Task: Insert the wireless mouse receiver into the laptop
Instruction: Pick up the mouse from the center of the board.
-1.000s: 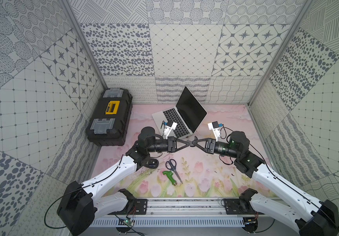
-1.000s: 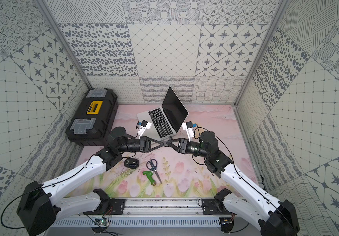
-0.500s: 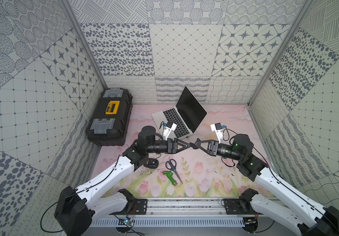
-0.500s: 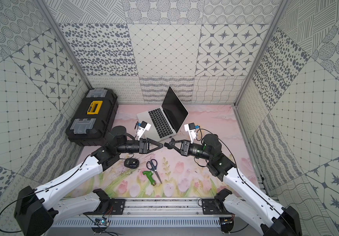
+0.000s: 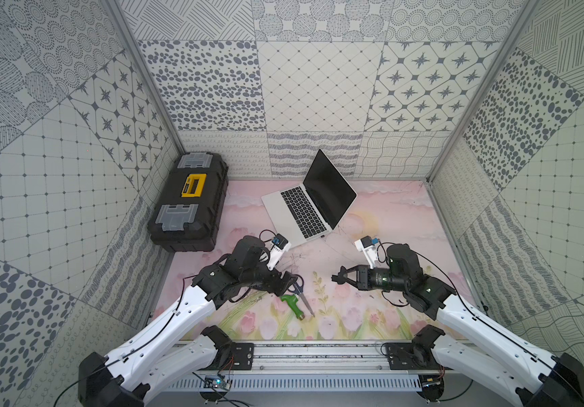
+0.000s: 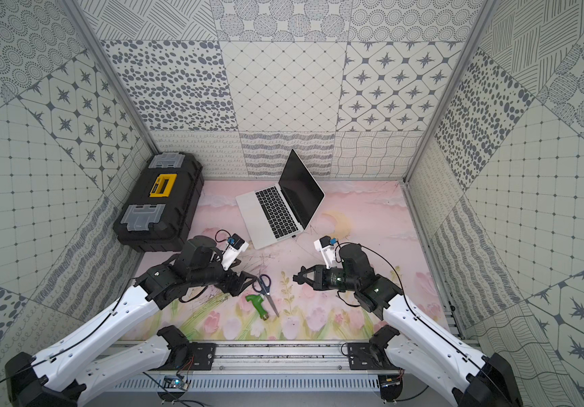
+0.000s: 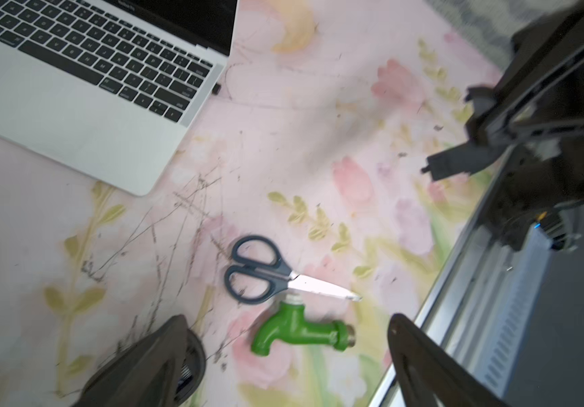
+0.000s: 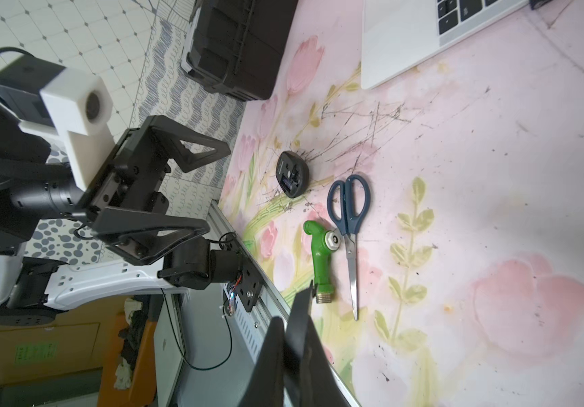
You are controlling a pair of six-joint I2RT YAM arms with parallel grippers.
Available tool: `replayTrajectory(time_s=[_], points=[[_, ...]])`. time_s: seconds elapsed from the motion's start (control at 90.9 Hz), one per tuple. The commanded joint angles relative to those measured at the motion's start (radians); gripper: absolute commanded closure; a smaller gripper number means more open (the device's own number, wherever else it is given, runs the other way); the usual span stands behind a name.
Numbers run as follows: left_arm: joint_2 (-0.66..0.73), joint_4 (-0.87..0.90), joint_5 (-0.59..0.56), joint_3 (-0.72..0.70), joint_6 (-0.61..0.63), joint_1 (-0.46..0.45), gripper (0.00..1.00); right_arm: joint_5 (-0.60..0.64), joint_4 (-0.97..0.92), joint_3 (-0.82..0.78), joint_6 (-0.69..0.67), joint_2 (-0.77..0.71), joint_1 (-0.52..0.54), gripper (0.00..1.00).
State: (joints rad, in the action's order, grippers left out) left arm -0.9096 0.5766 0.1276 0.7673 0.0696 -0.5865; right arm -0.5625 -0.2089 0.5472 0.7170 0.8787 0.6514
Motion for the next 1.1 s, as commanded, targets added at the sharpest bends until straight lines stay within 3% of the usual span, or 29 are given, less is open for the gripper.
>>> replayTrajectory(time_s=[0.0,0.132,0.396,0.671,1.09], points=[[0.022,0.259,-0.315,-0.080,0.521,-0.008,0.03,-0.030,0.009,0.005,-0.101,0.062,0.054,1.00],[-0.046,0.293,-0.392,-0.089,0.625,0.011,0.02,-0.033,0.024,0.038,-0.158,0.157,0.130,1.00],[-0.140,0.250,-0.406,-0.093,0.800,0.156,0.02,-0.118,0.150,0.020,-0.157,0.215,0.139,1.00],[-0.220,0.045,-0.307,-0.109,1.048,0.316,0.02,-0.170,0.258,-0.032,-0.112,0.226,0.137,1.00],[-0.487,0.085,-0.150,0.010,1.103,0.349,0.02,-0.156,0.303,-0.080,-0.076,0.219,0.137,1.00]])
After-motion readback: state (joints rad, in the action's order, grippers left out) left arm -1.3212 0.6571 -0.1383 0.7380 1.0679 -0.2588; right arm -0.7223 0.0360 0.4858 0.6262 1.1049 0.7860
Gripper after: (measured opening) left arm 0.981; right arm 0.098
